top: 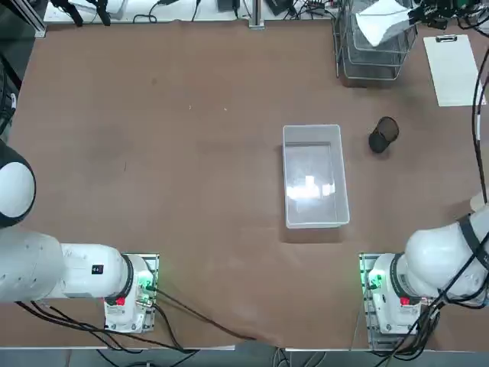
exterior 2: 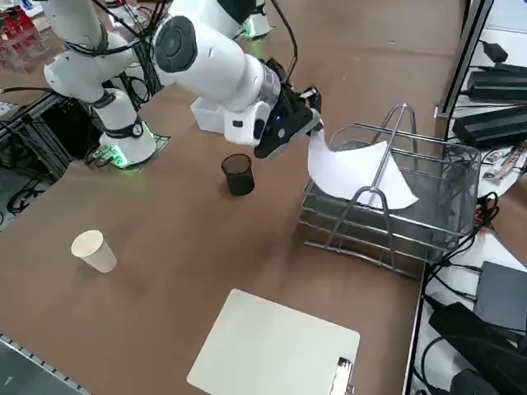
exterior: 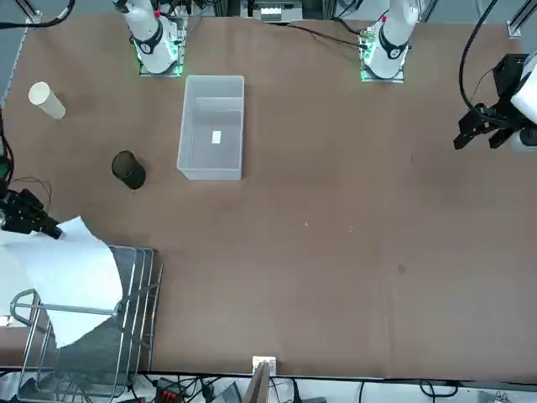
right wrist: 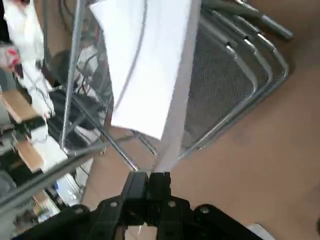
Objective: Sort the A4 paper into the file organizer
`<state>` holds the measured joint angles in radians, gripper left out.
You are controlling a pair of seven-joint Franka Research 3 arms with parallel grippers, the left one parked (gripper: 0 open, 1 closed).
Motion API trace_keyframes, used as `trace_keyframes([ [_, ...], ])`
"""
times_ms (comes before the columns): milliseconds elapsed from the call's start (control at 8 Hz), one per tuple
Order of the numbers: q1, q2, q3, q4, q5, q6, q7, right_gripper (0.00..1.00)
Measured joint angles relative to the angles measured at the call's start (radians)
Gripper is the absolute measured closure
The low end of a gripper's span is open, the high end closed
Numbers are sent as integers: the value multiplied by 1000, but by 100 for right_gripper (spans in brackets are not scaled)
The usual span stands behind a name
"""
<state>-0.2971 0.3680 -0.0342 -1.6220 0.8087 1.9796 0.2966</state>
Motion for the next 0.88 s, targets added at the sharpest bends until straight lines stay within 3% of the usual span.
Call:
trace_keyframes([
  [875, 127, 42, 8, -18, 14, 264, 360, 99],
])
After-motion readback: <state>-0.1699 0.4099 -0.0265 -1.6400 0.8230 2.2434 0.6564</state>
